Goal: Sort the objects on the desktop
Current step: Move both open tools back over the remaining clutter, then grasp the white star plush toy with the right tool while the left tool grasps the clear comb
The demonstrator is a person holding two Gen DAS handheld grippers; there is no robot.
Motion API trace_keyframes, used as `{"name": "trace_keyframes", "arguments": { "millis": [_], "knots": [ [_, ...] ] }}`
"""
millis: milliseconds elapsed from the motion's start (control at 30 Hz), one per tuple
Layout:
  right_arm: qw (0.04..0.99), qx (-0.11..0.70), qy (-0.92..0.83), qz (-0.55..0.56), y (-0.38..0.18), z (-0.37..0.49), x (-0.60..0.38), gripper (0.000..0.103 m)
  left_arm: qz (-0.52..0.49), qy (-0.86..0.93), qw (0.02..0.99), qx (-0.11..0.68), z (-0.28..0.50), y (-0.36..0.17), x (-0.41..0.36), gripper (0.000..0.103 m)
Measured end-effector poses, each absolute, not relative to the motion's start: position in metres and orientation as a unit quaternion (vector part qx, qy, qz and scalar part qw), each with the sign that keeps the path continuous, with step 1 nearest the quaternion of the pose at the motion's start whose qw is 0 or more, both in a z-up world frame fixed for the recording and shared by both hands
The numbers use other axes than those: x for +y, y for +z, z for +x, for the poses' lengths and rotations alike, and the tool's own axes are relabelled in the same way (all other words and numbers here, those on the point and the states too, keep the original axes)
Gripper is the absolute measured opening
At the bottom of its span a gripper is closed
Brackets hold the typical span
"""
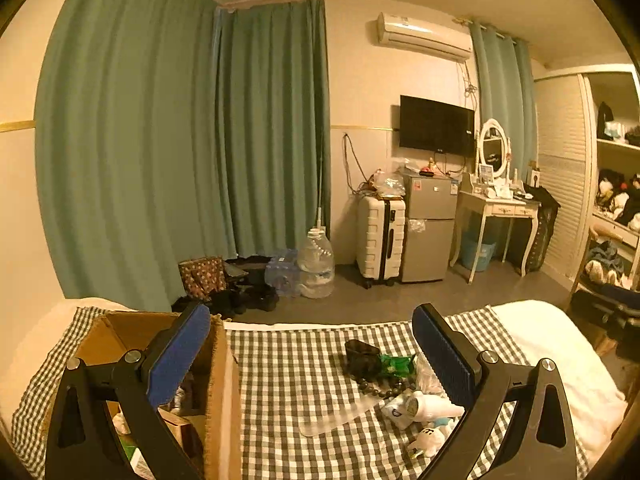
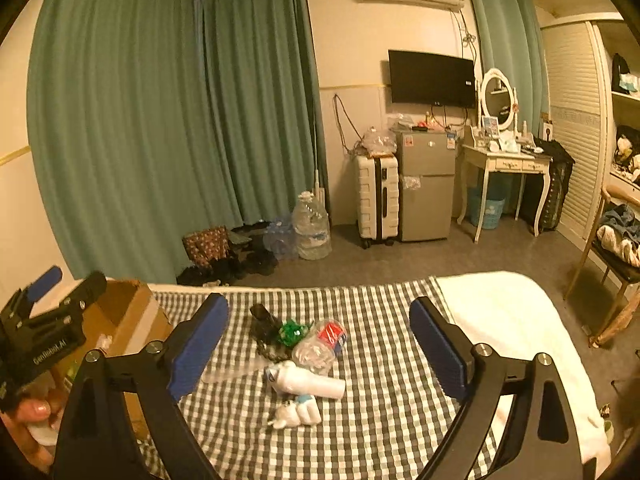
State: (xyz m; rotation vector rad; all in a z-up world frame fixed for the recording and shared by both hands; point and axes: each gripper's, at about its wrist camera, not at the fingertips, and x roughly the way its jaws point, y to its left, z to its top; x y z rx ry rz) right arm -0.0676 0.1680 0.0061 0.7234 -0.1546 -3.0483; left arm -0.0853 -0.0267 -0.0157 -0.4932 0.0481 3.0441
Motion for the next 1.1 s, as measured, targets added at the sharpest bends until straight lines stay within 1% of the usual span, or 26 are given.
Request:
{"name": "trace_keyframes", "arguments": {
  "millis": [100,233,433,533,600,733,900,1100],
  "knots": [
    [0.002,-0.051,-0.968,0.245,-0.013,-0.072,0.172,0.095,-0.184,0.982,0.044,0.022,-0.095,-0.029,-0.02,0.103],
    [-0.001,-0.06,-0.961,0.269,-0.043,-0.08,0.177,0.097,-0.21,0.976,0.053,0.011,-0.111,-0.049,-0.021,0.103],
    [0.003,-0.073,-0.949,0.307,-0.082,-0.099,0.178,0.098,-0.244,0.967,0.057,0.046,-0.127,-0.082,-0.001,0.103],
    [0.008,-0.062,-0.944,0.323,-0.105,-0.107,0.172,0.101,-0.265,0.96,0.078,0.051,-0.135,-0.098,0.01,0.103],
    [0.014,-0.048,-0.943,0.328,-0.121,-0.112,0.166,0.101,-0.274,0.956,0.097,0.048,-0.141,-0.11,0.013,0.103],
    [0.033,-0.024,-0.925,0.377,-0.155,-0.126,0.152,0.101,-0.304,0.947,0.087,0.054,-0.157,-0.136,0.012,0.103],
    [0.056,-0.031,-0.917,0.393,-0.172,-0.136,0.142,0.101,-0.349,0.932,0.082,0.06,-0.172,-0.162,0.001,0.103],
    [0.06,-0.034,-0.904,0.423,-0.197,-0.147,0.131,0.101,-0.363,0.926,0.081,0.068,-0.191,-0.185,-0.002,0.103]
  ]
}}
